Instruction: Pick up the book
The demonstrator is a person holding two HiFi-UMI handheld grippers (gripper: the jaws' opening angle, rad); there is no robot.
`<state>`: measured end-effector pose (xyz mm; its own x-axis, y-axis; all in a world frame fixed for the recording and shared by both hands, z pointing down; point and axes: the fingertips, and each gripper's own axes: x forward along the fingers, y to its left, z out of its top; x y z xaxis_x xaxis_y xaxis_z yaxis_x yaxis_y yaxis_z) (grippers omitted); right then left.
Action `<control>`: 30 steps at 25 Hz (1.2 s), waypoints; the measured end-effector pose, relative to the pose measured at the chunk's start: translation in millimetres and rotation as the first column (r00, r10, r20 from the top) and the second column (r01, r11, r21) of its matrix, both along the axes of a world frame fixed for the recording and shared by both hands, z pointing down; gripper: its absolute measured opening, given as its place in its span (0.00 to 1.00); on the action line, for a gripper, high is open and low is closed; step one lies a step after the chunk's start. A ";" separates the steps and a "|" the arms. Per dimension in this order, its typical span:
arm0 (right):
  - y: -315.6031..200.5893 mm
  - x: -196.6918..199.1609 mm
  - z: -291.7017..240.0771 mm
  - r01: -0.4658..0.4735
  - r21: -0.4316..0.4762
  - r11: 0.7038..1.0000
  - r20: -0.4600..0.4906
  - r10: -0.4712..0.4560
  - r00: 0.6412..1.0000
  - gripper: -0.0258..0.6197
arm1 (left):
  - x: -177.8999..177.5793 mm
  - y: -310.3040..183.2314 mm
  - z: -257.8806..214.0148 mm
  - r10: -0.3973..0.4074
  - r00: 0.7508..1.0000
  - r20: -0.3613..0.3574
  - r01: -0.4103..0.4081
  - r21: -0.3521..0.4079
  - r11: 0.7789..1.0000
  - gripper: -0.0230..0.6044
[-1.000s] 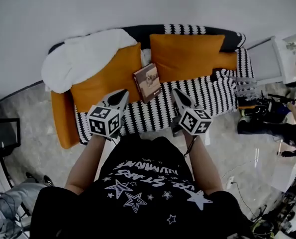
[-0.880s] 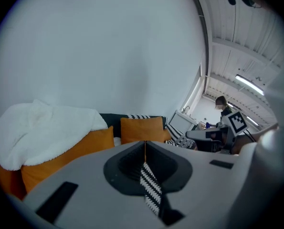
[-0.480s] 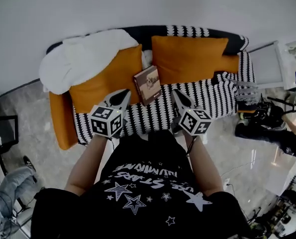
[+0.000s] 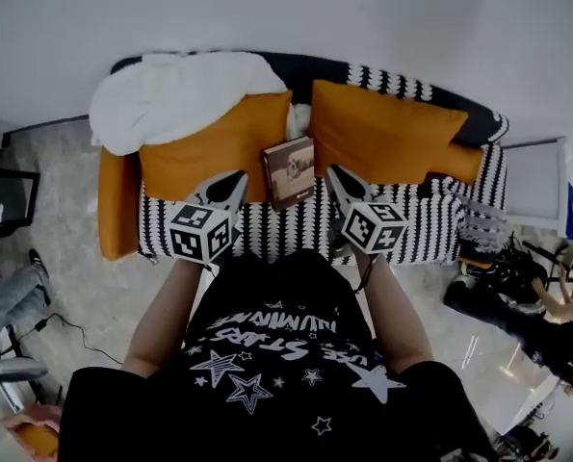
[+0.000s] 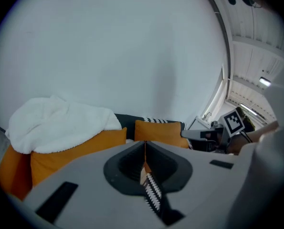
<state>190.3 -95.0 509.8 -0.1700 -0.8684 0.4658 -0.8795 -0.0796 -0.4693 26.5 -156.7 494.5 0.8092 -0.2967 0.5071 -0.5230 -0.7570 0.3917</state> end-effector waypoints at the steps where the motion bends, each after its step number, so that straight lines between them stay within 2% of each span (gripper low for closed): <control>1: -3.4 3.2 2.2 0.028 -0.004 1.000 -0.003 -0.028 1.000 0.10 | 2.5 -0.3 -0.5 -0.018 1.000 0.001 0.018 0.000 1.000 0.06; 8: -36.3 18.6 20.4 0.249 -0.042 0.967 -0.036 -0.251 0.967 0.10 | 14.5 -6.6 5.2 -0.116 0.993 0.031 0.116 0.007 0.993 0.06; 12: -55.4 25.7 33.9 0.360 -0.070 0.930 -0.134 -0.367 0.921 0.10 | 23.7 -17.4 8.7 -0.159 0.986 0.044 0.159 0.023 0.987 0.06; 15: -64.5 21.6 46.5 0.449 -0.097 0.888 -0.153 -0.459 0.875 0.10 | 24.7 -18.9 13.6 -0.184 0.980 0.074 0.183 0.027 0.983 0.06; 19: -71.4 11.7 67.2 0.582 -0.149 0.799 -0.162 -0.601 0.783 0.12 | 24.6 -22.2 21.7 -0.229 0.970 0.081 0.229 0.006 0.973 0.06; 22: -75.2 4.0 84.0 0.665 -0.187 0.723 -0.168 -0.690 0.704 0.26 | 21.8 -21.7 32.9 -0.257 0.961 0.099 0.259 -0.011 0.966 0.06; 27: -81.8 -5.9 116.1 0.772 -0.285 0.568 -0.193 -0.823 0.534 0.44 | 20.6 -22.1 50.5 -0.282 0.951 0.128 0.288 -0.028 0.957 0.06; 30: -83.5 -12.0 137.9 0.805 -0.352 0.477 -0.186 -0.879 0.440 0.49 | 21.7 -24.1 58.0 -0.287 0.948 0.138 0.294 -0.035 0.955 0.06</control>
